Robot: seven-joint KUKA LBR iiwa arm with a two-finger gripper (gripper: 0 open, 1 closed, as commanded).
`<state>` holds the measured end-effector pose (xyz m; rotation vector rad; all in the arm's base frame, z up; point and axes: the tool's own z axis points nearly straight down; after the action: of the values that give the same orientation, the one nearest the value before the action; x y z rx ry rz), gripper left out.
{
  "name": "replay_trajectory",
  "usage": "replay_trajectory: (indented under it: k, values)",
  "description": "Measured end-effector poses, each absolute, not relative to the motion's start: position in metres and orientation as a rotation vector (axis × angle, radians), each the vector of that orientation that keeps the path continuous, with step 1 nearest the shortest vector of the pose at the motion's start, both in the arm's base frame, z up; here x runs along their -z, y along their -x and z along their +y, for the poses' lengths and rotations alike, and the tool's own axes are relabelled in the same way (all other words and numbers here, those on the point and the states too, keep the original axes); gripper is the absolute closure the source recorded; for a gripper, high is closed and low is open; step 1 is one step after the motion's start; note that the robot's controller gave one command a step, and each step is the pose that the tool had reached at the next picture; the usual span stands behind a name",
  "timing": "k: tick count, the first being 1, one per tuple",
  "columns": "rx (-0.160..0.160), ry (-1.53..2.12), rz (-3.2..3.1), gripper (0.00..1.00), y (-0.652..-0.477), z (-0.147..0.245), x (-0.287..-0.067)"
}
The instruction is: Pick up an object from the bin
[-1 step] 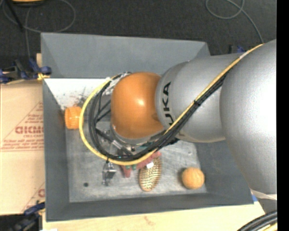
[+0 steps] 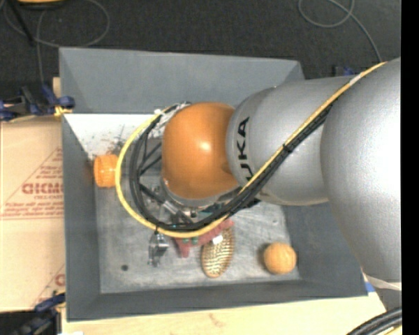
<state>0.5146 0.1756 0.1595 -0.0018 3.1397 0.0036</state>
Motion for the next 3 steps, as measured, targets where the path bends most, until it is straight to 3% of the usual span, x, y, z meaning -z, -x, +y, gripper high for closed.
replay_trajectory:
  k: [1,2,3]
  values:
    - [-0.004,0.009,3.139,0.00,-0.516,0.175,-0.159]
    - [0.002,-0.132,3.143,0.00,-0.504,0.183,-0.194]
    - [-0.005,-0.308,3.120,0.00,-0.529,0.169,-0.199]
